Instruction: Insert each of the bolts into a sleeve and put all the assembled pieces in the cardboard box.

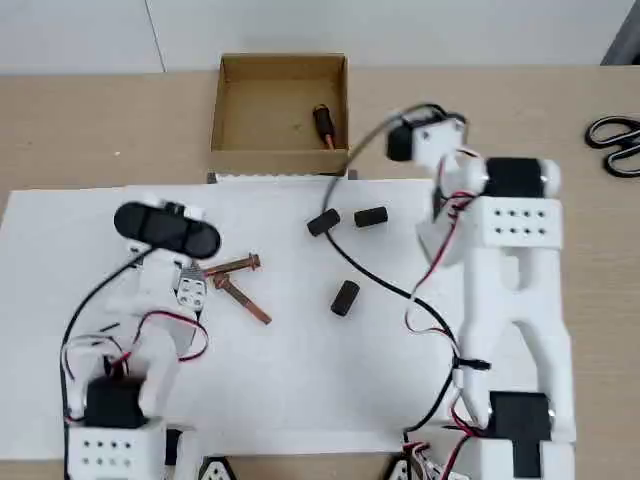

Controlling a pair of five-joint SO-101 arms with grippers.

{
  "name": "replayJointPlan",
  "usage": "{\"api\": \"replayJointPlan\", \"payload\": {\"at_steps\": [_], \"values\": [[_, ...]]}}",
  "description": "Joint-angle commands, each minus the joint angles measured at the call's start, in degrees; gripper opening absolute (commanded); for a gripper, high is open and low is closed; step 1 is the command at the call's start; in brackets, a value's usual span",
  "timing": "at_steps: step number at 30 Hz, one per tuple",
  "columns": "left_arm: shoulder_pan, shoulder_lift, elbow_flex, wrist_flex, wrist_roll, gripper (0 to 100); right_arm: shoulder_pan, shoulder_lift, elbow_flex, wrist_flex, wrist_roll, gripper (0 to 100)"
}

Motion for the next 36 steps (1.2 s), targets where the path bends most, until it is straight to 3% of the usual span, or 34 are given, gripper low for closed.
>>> {"api": "replayJointPlan", "payload": {"at_steps": [1, 15, 28, 36], "values": [[-0.26, 9.41, -10.68, 3.52, -0.44, 5, 4.88, -5.23, 5.1, 0.22, -0.62, 0.3], [-0.44, 53.89, -39.6, 11.6, -15.12, 5, 11.56, -15.6, 21.89, -0.31, -0.88, 0.3], [-8.44, 81.23, -61.41, 16.26, -37.27, 6, 12.44, -16.75, 28.4, -1.1, -2.2, 0.5], [-9.67, 94.68, -78.9, 26.02, -38.42, 10, 12.53, -16.75, 28.48, -1.63, -2.9, 0.5]]}}
